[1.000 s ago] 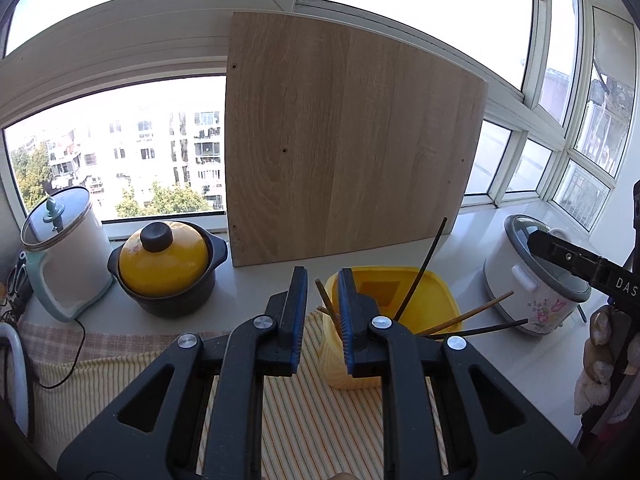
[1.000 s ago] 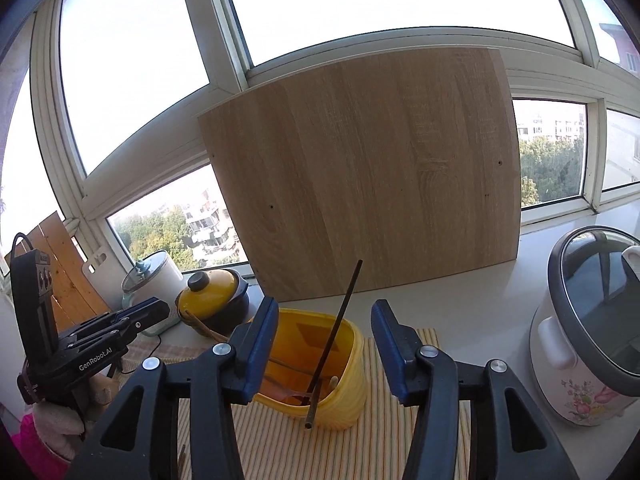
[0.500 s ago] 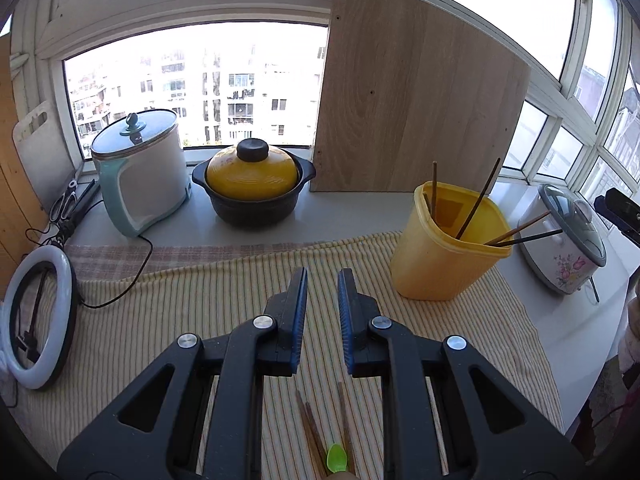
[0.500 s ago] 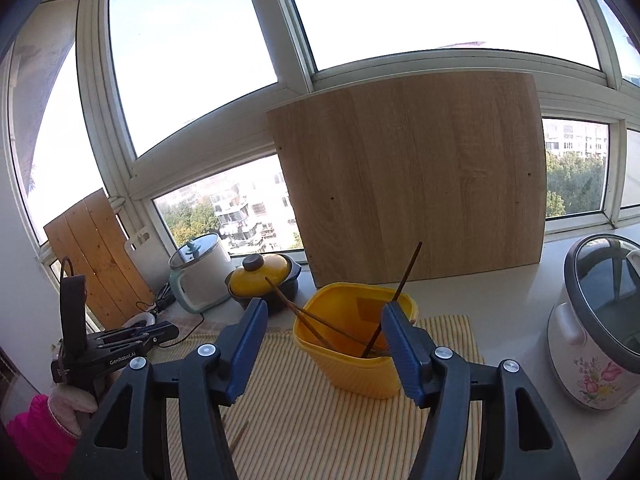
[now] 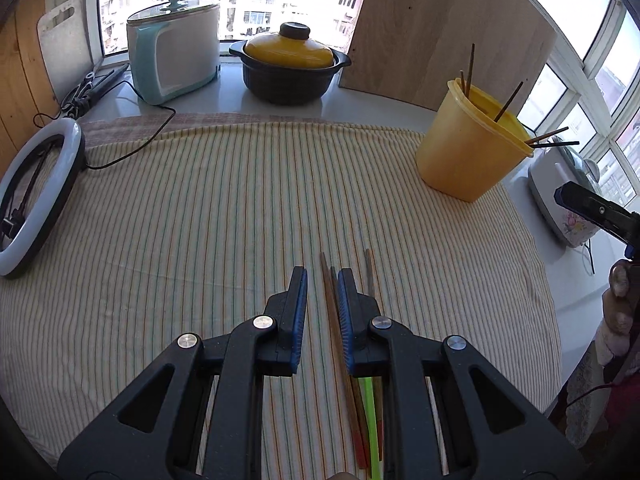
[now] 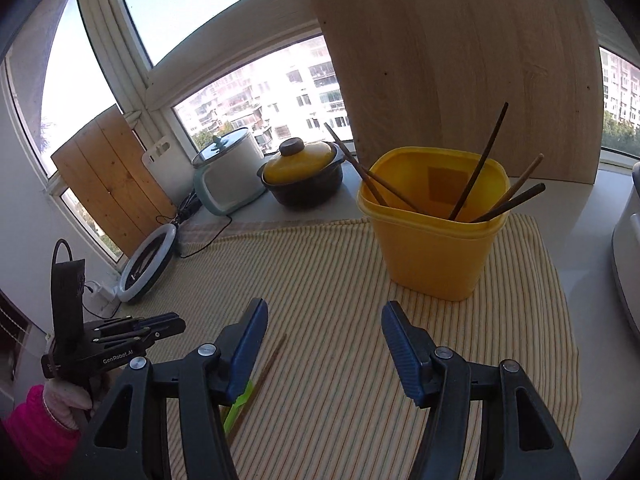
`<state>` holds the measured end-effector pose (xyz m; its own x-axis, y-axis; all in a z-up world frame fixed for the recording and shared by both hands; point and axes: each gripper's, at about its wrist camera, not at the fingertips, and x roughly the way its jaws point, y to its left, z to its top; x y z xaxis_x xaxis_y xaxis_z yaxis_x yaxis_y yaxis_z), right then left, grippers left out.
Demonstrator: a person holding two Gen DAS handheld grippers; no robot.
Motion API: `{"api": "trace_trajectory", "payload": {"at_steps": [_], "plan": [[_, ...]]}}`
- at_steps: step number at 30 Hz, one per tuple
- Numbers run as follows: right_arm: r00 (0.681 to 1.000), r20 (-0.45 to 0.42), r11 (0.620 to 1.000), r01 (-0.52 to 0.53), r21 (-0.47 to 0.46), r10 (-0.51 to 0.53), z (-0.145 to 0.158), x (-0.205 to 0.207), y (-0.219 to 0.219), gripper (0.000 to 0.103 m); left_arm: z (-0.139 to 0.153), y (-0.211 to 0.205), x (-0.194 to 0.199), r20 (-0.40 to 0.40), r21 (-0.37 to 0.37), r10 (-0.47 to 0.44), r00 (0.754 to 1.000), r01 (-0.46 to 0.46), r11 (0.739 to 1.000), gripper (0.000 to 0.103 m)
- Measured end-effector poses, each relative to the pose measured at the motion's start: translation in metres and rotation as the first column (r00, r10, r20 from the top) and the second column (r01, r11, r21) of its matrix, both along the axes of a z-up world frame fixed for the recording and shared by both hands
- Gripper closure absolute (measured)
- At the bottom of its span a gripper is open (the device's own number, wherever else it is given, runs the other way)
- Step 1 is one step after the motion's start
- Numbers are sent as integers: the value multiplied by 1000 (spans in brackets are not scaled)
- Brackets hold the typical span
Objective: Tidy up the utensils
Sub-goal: 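Move both open tools back over the remaining utensils on the cloth, then grasp a red-tipped wooden chopstick with the left tool while the right tool grasps another chopstick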
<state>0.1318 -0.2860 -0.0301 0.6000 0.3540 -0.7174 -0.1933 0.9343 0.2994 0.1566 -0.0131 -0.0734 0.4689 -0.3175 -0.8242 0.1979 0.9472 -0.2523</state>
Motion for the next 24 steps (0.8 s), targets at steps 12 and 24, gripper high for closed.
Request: {"api": "trace_trajectory", "payload": {"at_steps": [12, 24], "plan": [[951, -300, 996, -60, 71, 78, -81, 20, 40, 56, -43, -23, -46, -149, -5, -96, 984, 96, 995, 89], [865, -491, 987, -34, 159, 109, -134, 39, 69, 72, -68, -40, -56, -233, 14, -125, 965, 131, 991, 89]]}}
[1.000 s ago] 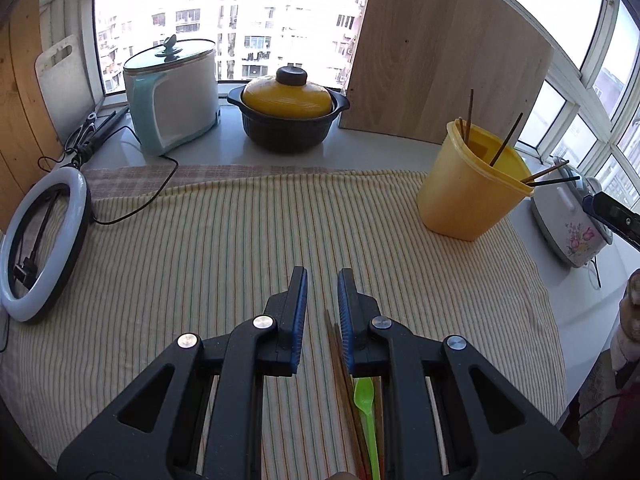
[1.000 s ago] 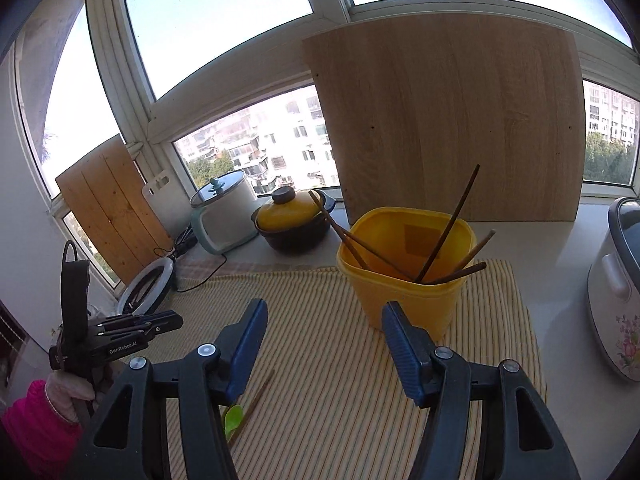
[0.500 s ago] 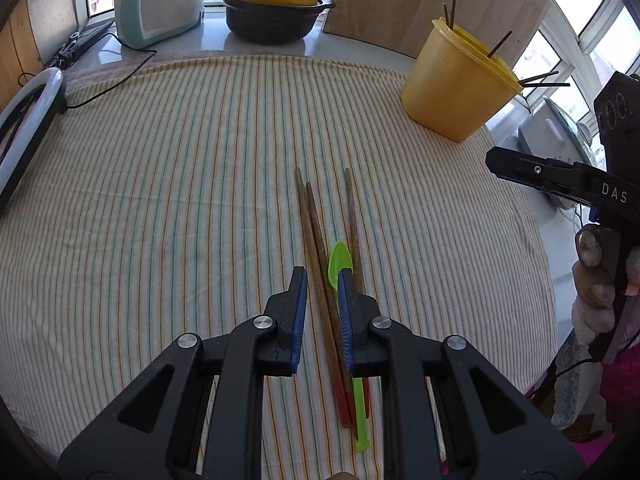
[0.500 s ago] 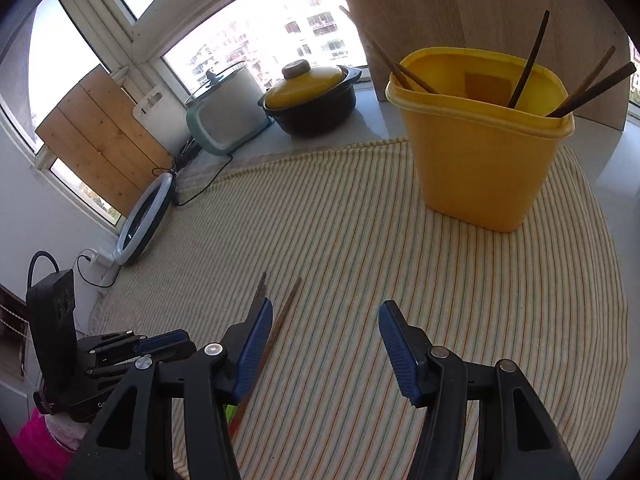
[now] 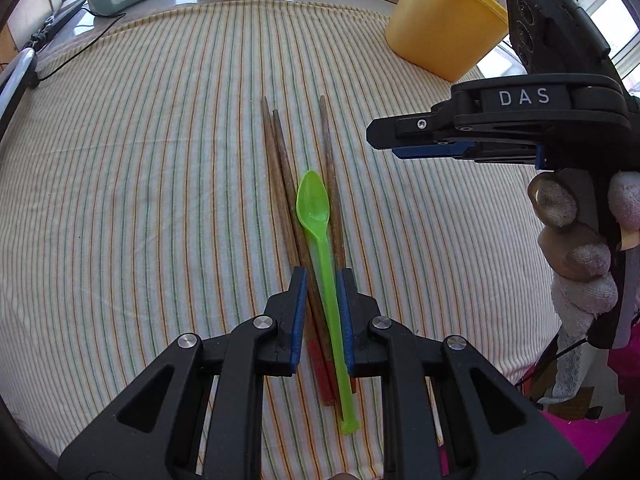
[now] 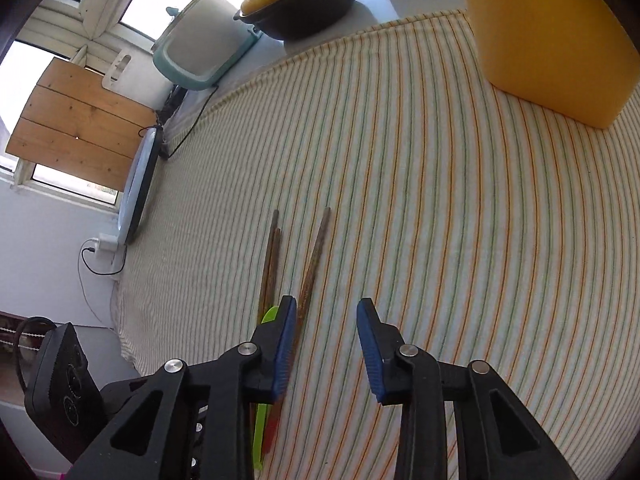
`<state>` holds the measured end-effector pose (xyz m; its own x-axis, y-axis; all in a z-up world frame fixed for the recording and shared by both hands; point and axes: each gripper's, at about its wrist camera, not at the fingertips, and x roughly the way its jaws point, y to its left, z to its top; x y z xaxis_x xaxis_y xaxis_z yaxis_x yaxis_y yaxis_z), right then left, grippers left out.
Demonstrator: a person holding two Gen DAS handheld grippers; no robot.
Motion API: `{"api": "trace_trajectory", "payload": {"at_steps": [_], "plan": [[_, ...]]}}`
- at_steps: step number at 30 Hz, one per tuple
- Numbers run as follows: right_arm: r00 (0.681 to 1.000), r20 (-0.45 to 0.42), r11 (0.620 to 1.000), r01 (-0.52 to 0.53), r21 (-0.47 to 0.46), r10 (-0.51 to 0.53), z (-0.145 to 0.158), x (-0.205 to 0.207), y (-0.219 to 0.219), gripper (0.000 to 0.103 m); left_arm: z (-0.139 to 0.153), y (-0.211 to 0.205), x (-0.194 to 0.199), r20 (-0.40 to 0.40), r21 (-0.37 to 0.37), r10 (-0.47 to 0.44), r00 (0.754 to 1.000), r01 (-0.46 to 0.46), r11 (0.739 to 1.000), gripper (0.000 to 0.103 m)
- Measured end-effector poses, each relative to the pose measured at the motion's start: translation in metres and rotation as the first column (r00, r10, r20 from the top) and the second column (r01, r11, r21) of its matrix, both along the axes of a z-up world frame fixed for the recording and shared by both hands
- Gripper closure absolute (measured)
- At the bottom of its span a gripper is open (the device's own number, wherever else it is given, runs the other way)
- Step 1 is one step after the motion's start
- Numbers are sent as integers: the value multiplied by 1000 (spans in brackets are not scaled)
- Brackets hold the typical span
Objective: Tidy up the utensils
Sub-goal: 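Grasp a red-tipped wooden chopstick with the left tool while the right tool grasps another chopstick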
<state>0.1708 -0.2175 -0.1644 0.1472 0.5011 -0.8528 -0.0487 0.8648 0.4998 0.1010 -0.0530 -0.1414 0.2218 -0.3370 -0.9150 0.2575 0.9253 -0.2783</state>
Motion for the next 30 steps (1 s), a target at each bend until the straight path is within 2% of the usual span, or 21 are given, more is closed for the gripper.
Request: {"api": "trace_trajectory", "payload": {"at_steps": [9, 19, 30], "plan": [[999, -38, 1000, -1, -16, 1, -7, 7, 17, 78, -8, -8, 8, 0, 38, -1, 1000, 1, 999, 89], [999, -46, 999, 20, -29, -21, -11, 10, 20, 79, -9, -18, 14, -2, 56, -7, 1000, 8, 998, 89], [998, -49, 999, 35, -35, -37, -13, 10, 20, 79, -18, -38, 20, 21, 115, -29, 999, 26, 993, 89]]}}
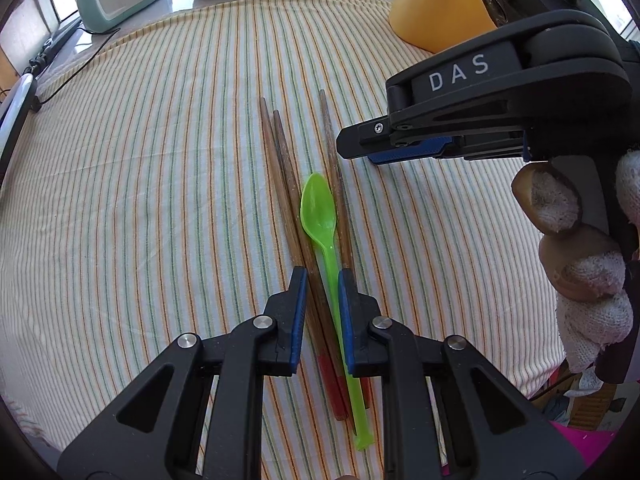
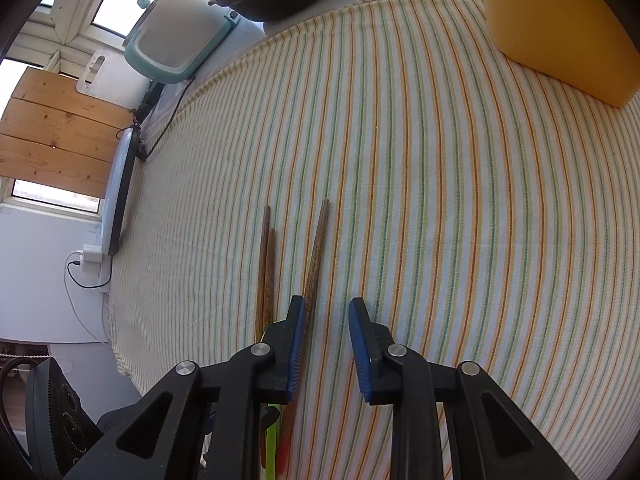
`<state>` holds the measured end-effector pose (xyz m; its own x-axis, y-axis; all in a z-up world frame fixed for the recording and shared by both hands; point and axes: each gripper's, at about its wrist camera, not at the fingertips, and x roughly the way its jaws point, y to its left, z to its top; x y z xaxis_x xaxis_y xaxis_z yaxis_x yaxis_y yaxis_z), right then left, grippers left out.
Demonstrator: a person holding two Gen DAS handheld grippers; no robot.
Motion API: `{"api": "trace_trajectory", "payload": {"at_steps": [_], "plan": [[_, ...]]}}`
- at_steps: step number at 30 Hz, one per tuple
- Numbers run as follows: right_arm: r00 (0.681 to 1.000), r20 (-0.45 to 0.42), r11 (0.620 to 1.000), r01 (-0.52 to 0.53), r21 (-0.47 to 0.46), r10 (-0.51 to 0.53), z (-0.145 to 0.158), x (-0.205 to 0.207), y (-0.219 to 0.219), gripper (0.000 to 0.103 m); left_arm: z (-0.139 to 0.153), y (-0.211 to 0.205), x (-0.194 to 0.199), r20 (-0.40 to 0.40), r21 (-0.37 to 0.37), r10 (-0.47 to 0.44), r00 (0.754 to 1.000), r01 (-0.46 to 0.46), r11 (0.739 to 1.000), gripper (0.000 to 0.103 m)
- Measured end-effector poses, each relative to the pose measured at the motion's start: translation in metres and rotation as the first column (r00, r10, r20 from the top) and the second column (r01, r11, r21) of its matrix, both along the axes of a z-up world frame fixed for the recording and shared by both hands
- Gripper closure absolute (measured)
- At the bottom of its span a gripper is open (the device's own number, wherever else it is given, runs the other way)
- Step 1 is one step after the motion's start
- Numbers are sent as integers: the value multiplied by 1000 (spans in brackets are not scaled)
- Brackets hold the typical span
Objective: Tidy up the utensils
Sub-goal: 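Grasp a red-tipped wooden chopstick with the left tool while the right tool grasps another chopstick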
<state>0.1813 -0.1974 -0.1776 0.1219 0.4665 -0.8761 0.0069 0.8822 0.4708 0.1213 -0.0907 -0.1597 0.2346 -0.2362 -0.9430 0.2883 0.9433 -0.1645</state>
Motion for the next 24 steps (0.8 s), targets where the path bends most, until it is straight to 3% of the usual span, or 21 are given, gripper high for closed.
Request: {"api": "trace_trajectory", "payload": {"at_steps": [14, 19, 24], "plan": [[999, 1, 998, -36, -53, 36, 1, 3, 20, 80, 4, 17, -2, 5, -24, 17, 1000, -17, 1000, 89], [997, 17, 989, -78, -127, 80, 2, 5, 30, 94, 5, 28, -3, -7, -58, 46, 999, -46, 997, 89], [992, 20, 982, -118, -151, 122, 2, 8, 29, 100, 8, 46, 3, -19, -94, 80, 997, -81, 992, 89]]}}
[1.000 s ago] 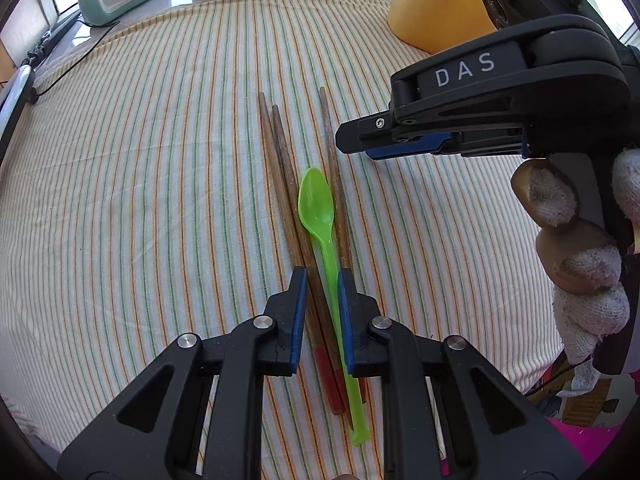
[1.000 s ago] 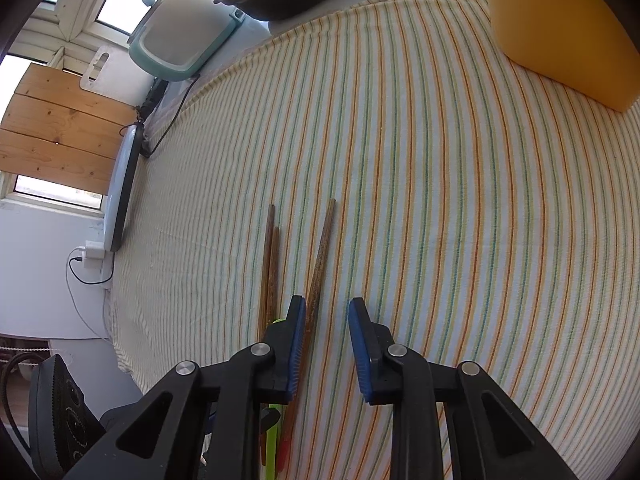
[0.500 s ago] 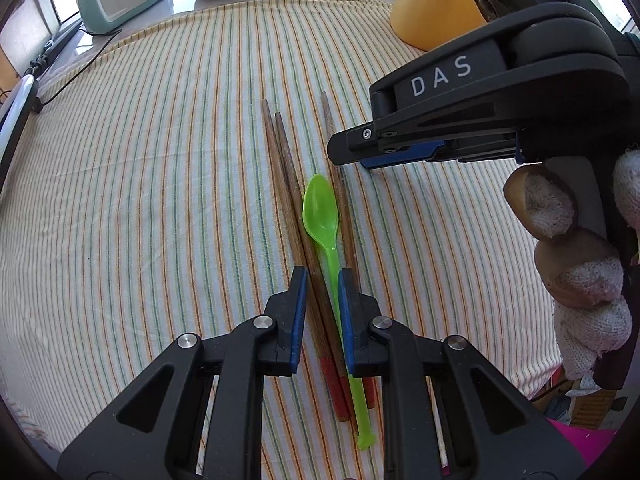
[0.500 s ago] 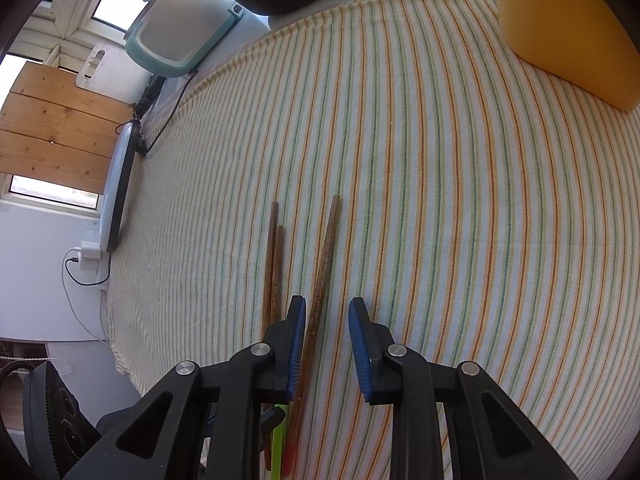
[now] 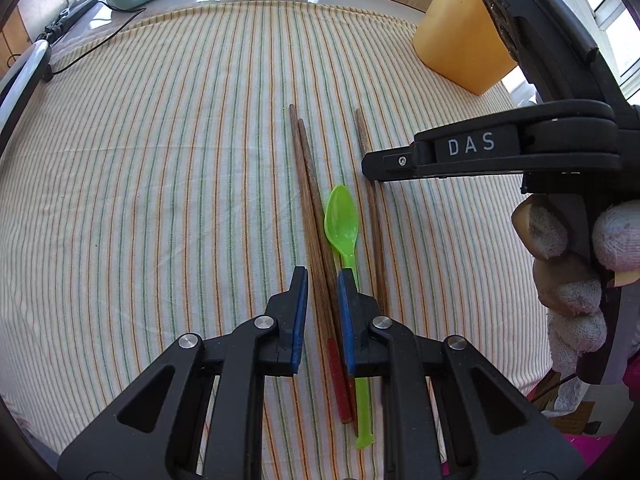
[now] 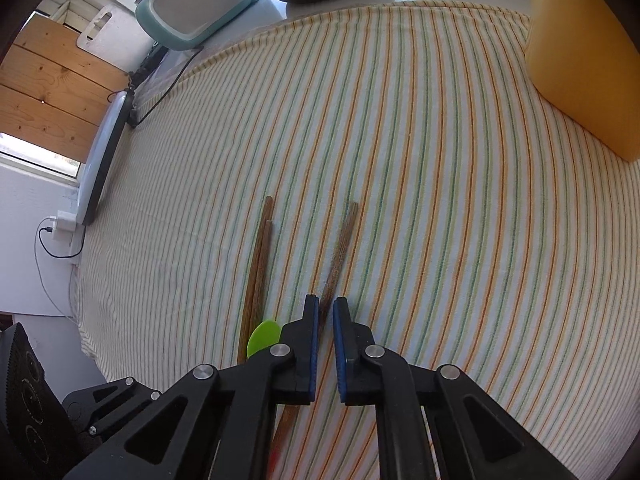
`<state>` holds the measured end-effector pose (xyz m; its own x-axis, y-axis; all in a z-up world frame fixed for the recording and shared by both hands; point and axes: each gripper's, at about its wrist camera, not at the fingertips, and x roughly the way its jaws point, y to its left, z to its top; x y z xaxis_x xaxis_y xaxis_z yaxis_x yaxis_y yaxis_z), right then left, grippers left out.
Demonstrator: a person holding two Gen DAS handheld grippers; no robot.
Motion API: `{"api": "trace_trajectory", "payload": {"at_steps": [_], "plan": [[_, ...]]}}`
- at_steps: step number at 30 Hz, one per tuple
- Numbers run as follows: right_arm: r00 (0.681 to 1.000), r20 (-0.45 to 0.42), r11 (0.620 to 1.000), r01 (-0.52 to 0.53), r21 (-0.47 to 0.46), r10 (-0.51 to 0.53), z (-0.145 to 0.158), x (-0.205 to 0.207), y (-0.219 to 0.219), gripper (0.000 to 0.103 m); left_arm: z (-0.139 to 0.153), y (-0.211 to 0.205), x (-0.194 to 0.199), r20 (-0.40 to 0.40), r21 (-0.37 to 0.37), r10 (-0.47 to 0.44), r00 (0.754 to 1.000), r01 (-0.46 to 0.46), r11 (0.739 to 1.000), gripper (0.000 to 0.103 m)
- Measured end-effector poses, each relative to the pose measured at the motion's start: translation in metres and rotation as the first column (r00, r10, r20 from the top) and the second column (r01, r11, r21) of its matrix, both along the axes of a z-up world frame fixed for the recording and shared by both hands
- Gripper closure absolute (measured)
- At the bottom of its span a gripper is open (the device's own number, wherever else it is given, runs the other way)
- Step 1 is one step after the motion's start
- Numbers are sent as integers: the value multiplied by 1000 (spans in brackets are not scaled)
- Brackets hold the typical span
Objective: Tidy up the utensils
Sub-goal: 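Grasp a red-tipped wooden chopstick with the left tool while the right tool grasps another chopstick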
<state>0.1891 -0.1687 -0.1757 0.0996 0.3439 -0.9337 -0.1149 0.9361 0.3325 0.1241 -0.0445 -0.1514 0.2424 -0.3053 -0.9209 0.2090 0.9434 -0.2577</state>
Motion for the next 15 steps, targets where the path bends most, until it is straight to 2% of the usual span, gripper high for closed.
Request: {"api": "trace_trajectory", "payload": {"at_steps": [4, 15], "plan": [[1000, 7, 999, -19, -37, 19, 3, 1, -7, 102, -3, 7, 9, -2, 18, 16, 1000, -16, 1000, 89], [1000, -13, 1000, 9, -9, -10, 2, 0, -17, 102, -8, -5, 23, -8, 66, -33, 999, 33, 997, 89]]}}
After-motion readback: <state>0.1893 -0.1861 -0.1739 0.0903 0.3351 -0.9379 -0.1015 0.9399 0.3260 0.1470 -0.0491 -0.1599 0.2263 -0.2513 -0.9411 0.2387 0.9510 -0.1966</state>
